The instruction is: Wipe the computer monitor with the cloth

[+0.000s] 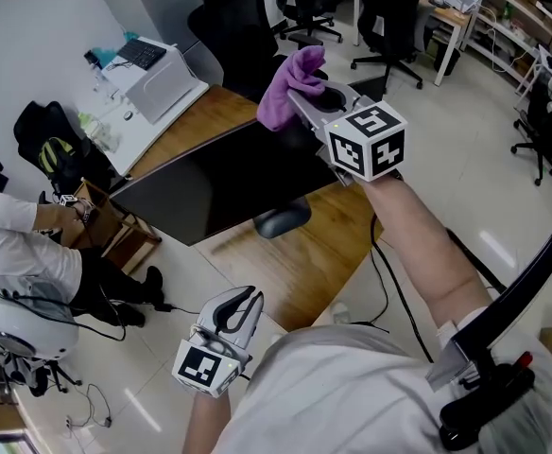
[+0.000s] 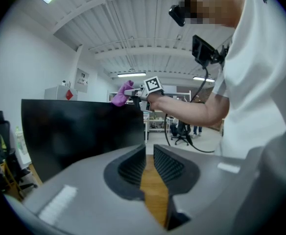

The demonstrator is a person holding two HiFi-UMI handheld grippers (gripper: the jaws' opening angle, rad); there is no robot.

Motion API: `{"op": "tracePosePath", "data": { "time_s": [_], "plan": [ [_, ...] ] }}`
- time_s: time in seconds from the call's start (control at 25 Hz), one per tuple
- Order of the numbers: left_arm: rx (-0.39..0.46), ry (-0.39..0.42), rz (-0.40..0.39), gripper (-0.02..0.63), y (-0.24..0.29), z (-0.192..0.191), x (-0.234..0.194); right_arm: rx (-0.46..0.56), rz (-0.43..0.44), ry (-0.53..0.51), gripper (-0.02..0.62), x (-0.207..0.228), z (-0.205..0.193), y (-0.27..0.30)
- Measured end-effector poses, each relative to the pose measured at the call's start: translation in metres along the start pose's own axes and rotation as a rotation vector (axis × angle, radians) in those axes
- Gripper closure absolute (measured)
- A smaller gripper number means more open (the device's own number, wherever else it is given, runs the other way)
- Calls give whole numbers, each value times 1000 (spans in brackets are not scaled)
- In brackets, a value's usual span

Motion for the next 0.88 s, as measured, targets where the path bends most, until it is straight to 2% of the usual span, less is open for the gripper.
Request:
{"op": "tracePosePath", "data": {
  "time_s": [0.88],
  "plan": [
    [-11, 4, -51, 535, 55, 1, 25, 5, -140, -15, 538, 93, 4, -58]
  ]
}}
Point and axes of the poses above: the fingertips, and each gripper's own axes: y forward along the fingers, x to its right, z out of its top, the point moved 9 cm from there along -y, backward along the fingers, and after that the axes turned 6 degrees about x, right-handed, at the moved point
